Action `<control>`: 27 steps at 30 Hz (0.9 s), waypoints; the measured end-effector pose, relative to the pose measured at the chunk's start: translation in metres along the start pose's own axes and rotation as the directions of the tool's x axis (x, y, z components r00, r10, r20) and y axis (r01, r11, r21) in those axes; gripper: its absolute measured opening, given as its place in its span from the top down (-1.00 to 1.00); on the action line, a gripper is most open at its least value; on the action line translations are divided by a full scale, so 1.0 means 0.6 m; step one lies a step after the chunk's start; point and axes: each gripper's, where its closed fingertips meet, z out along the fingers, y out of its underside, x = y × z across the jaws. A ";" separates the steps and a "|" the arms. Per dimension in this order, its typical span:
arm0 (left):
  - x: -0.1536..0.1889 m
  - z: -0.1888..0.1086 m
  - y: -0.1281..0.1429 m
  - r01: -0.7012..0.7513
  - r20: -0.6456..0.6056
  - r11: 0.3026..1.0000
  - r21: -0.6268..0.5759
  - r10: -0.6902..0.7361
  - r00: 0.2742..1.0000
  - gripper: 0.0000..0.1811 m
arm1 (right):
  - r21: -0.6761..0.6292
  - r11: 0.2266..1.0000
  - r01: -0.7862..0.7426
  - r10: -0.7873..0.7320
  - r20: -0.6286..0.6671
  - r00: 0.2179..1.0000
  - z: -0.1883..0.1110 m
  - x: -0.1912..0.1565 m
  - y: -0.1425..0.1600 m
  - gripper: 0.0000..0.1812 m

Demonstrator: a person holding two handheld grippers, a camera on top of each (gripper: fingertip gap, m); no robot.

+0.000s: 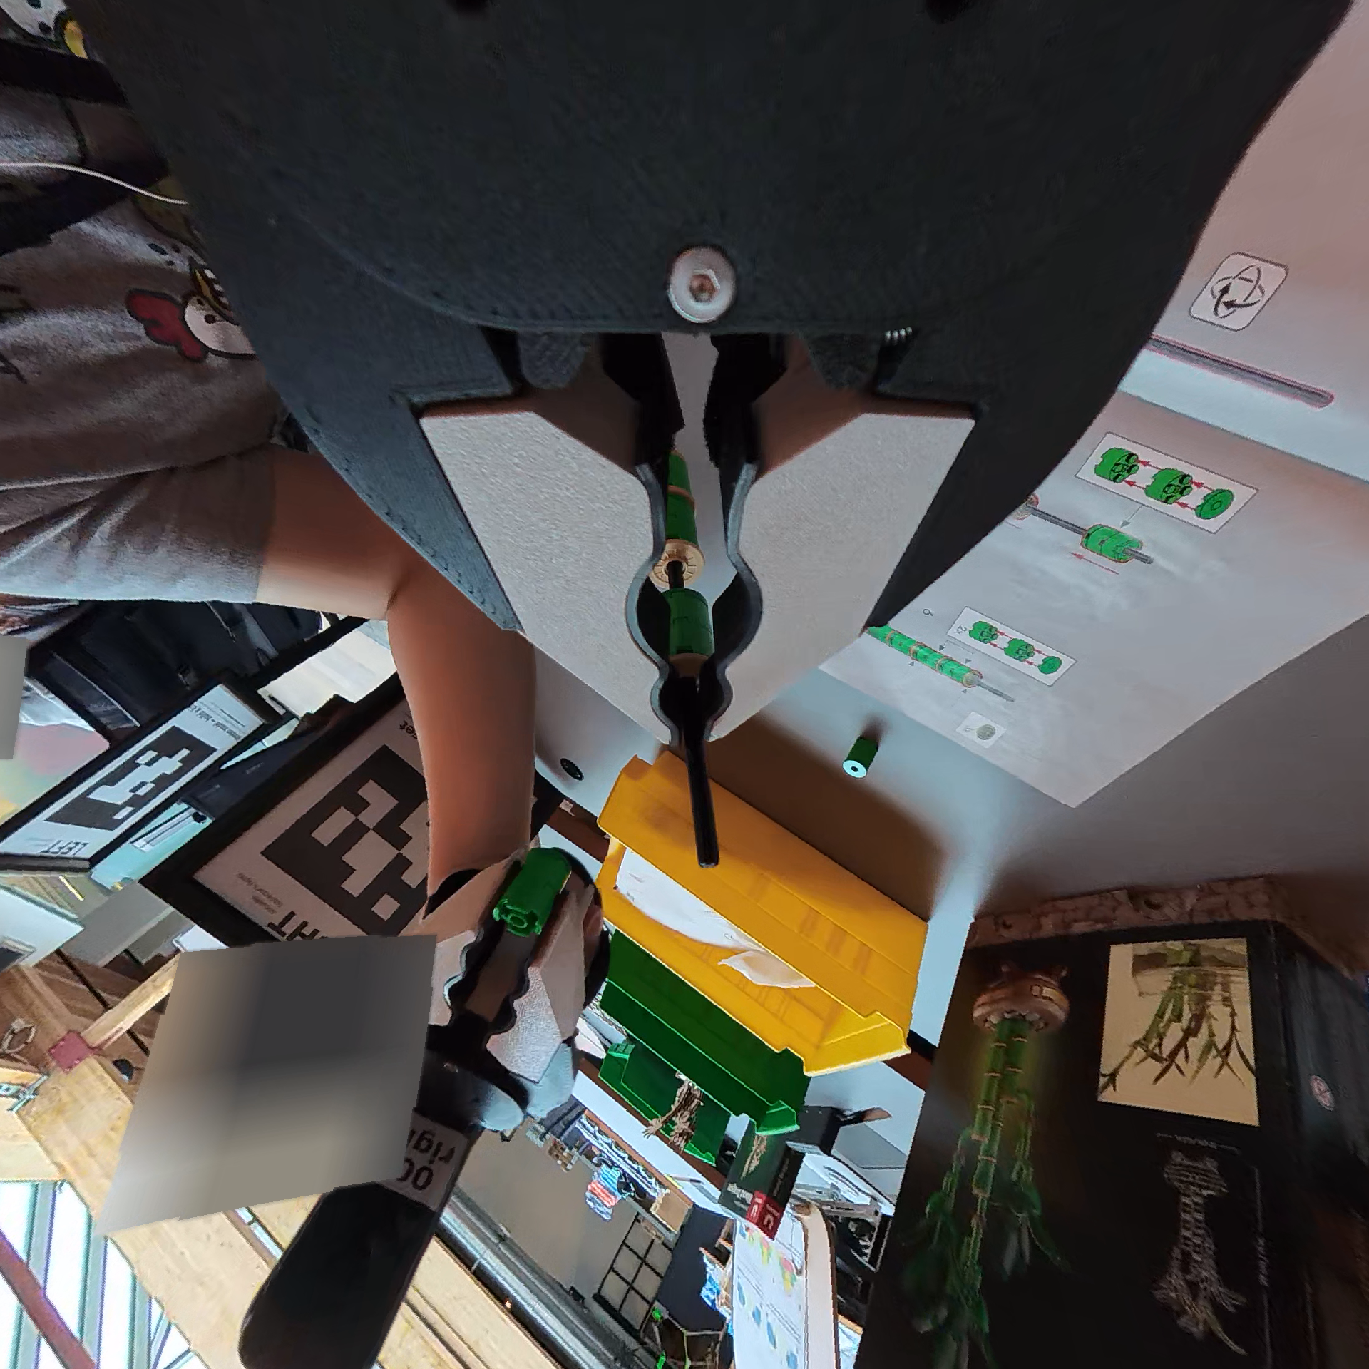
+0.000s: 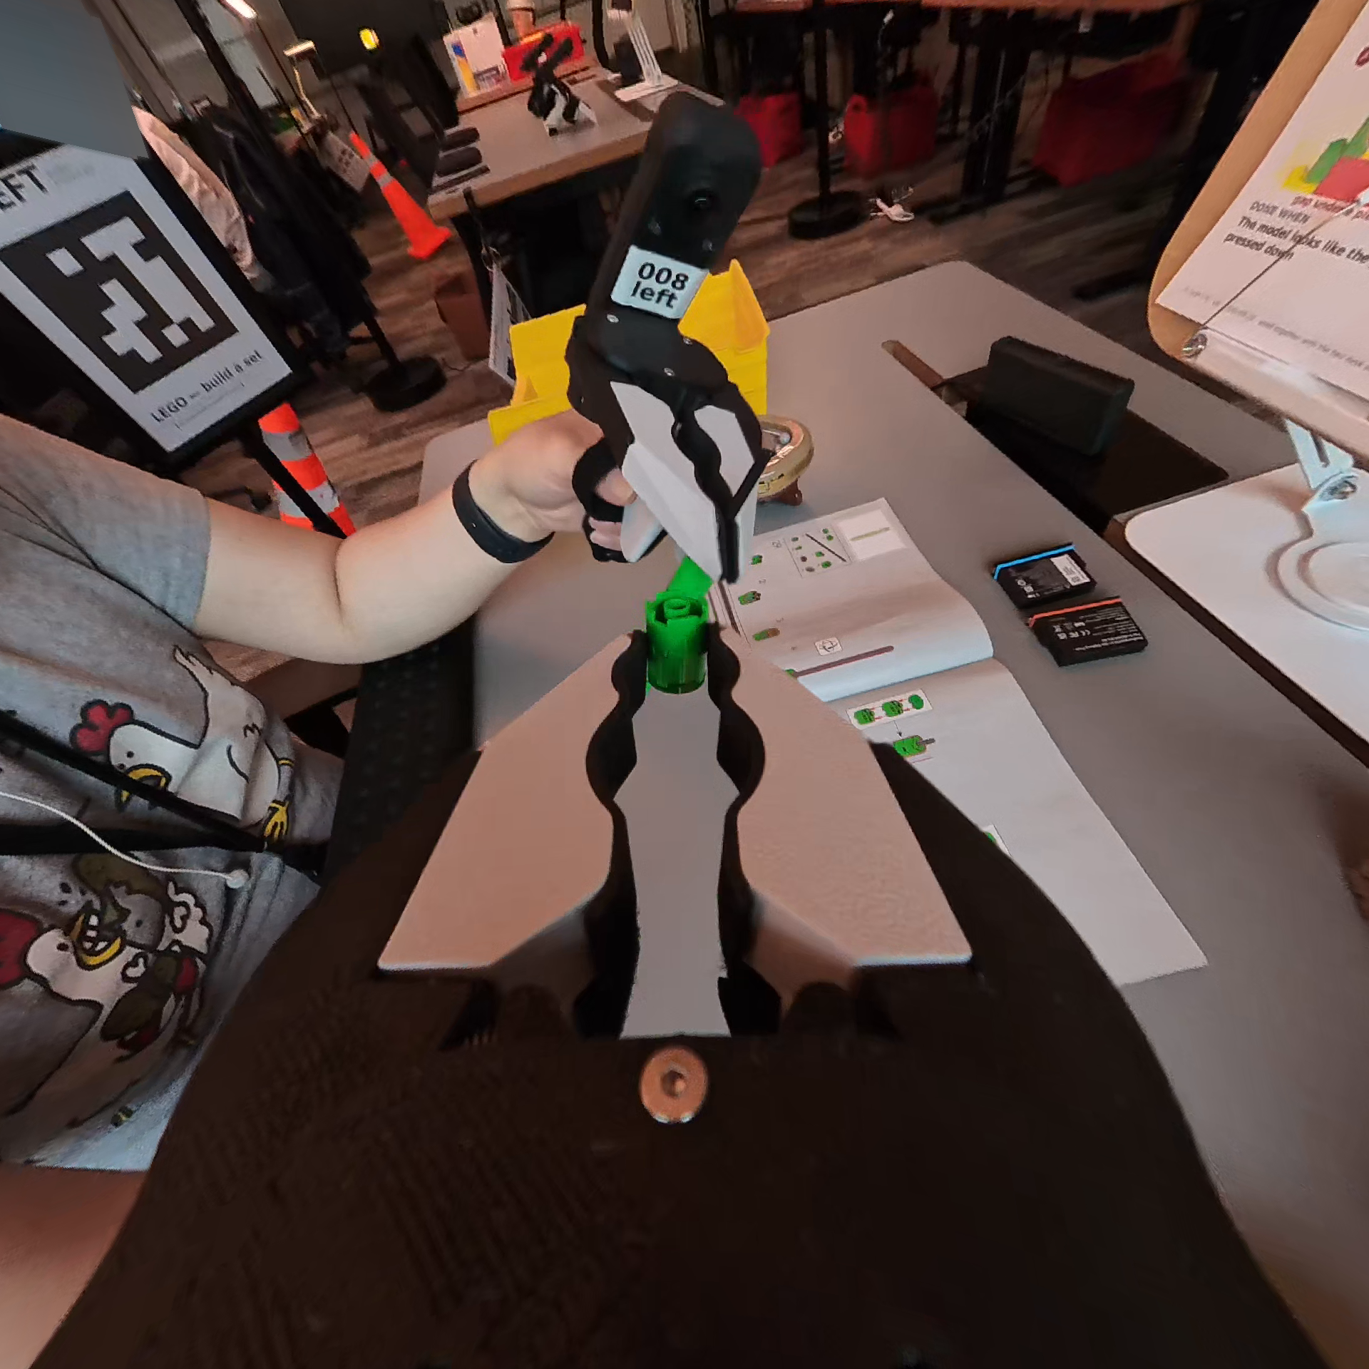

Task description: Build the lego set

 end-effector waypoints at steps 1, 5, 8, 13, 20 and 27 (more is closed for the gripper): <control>0.002 0.001 0.000 0.001 -0.005 1.000 0.001 -0.001 1.000 0.99 | -0.008 1.000 -0.006 0.006 0.011 1.000 0.008 0.000 0.002 0.84; 0.006 0.004 -0.001 0.007 -0.014 1.000 0.007 -0.007 1.000 1.00 | -0.098 0.995 -0.010 0.015 0.053 0.998 0.060 0.000 0.022 0.84; 0.007 0.003 -0.003 0.004 -0.011 1.000 0.012 -0.004 1.000 1.00 | -0.159 0.987 -0.003 0.013 0.061 0.998 0.094 0.003 0.037 0.84; 0.009 0.004 -0.003 0.000 -0.011 1.000 0.011 0.000 1.000 1.00 | -0.183 0.983 -0.006 0.021 0.082 0.996 0.118 0.001 0.044 0.84; 0.008 0.004 -0.002 0.001 -0.007 1.000 0.008 -0.001 1.000 0.99 | -0.185 0.983 -0.005 0.023 0.093 0.995 0.121 -0.001 0.046 0.84; 0.007 0.004 -0.001 -0.001 -0.002 1.000 0.005 0.001 1.000 0.99 | -0.183 0.983 -0.009 0.027 0.097 0.995 0.123 0.000 0.047 0.84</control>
